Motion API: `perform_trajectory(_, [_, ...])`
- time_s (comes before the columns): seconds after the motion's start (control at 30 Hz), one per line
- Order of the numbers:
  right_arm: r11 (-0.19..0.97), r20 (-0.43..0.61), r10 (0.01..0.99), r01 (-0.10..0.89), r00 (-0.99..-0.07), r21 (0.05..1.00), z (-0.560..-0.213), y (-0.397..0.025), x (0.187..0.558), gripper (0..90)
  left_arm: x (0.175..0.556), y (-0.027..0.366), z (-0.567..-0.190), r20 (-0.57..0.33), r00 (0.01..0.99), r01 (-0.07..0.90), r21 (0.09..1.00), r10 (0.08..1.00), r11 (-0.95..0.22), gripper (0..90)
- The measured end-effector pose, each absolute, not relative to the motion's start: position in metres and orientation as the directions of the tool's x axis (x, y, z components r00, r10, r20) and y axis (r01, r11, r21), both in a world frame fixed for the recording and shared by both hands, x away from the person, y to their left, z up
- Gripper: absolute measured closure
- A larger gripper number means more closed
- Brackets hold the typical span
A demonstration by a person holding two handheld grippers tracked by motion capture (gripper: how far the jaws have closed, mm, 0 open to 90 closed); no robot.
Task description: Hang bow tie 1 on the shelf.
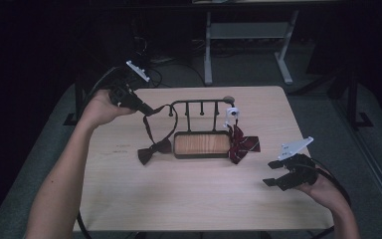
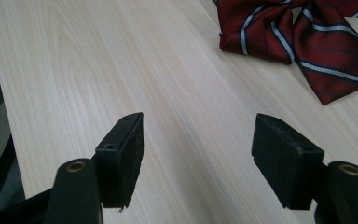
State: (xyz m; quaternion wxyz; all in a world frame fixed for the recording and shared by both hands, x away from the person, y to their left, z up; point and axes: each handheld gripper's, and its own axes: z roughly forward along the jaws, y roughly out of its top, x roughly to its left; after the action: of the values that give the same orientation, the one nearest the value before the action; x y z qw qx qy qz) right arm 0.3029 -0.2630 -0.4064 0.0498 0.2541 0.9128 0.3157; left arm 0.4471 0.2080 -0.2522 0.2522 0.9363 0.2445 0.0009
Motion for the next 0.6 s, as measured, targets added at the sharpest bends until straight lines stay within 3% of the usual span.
perform_trajectory(0.6, [0.668,0.072,0.5,0.437,-0.863,0.603,-0.407,-0.264,0.301,33.7,0.447,0.213,-0.263,-0.103,0.857,0.495,0.436,0.505,-0.752,85.1])
